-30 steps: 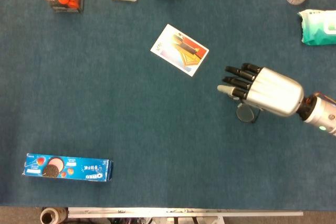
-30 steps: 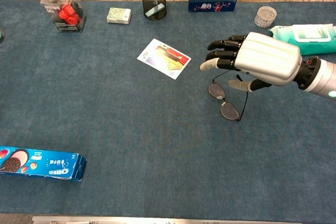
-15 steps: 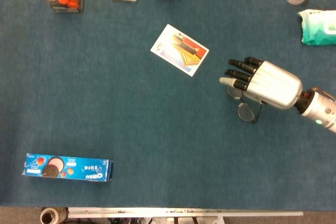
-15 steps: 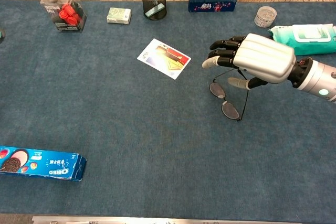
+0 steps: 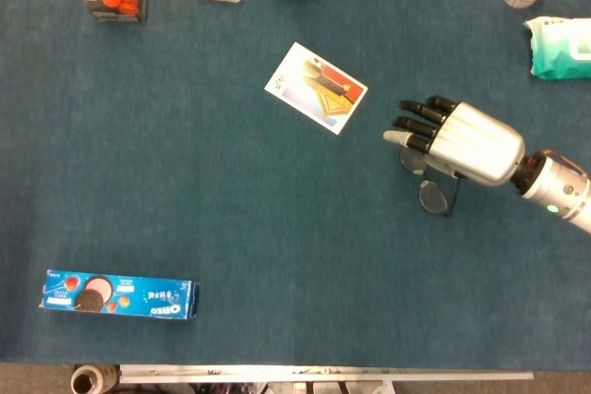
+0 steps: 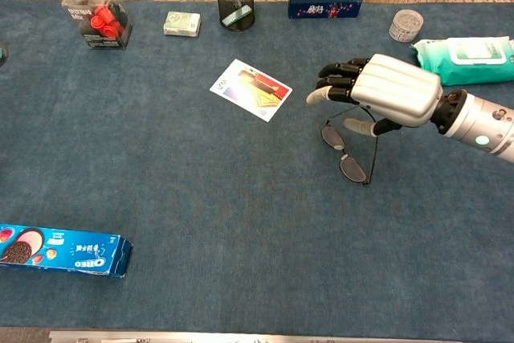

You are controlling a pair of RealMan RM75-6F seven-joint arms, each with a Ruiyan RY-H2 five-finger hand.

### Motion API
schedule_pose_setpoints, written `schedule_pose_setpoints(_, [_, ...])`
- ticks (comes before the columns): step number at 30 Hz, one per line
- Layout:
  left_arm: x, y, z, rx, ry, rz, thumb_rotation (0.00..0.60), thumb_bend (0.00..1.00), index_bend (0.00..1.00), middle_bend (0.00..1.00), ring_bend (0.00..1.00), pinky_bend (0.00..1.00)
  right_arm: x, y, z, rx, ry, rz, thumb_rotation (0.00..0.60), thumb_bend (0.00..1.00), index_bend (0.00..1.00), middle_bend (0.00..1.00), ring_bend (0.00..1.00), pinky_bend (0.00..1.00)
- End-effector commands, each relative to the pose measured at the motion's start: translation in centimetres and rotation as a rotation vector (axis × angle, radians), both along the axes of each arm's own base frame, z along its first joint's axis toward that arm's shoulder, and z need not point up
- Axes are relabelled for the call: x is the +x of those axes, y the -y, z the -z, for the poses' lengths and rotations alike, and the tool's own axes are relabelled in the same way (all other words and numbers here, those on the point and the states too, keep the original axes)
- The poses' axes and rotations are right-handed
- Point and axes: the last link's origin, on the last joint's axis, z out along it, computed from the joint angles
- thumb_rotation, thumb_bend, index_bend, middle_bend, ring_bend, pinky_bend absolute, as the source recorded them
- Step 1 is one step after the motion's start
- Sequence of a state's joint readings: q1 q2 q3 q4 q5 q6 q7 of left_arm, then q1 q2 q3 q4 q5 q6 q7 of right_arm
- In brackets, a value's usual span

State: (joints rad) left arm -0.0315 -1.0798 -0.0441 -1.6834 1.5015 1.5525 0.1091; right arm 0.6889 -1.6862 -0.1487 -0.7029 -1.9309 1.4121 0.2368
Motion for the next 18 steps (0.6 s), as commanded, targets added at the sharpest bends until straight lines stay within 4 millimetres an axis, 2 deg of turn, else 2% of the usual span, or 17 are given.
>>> schedule_pose_setpoints(1, [0.0,0.0,0.0,0.000,0.000,0.000,0.600,0.59,0.49,0.39,0.36,0.45,0.0,0.2,0.3,0.005,0.001,0.009,0.600,0.36,0.27,0.30,0.17,0.35])
schedule_pose_setpoints(8, [-0.1,-0.1,0.1,-0.004,-0.002,-0.003,0.600,0.59,0.49,0.39,0.36,0.45,0.5,0.1,0.5,0.015,0.031,-0.002,0.600,0.36,0.27,0.30,0.17,0.35])
schedule_pose_setpoints(18, [-0.1,-0.1,0.3,-0.010,-0.005,-0.004,0.600,0.59,0.49,0.39,0.36,0.45,2.0,-1.1,0.3,0.045,0.066,-0.063,0.600,0.36,0.27,0.30,0.17,0.35])
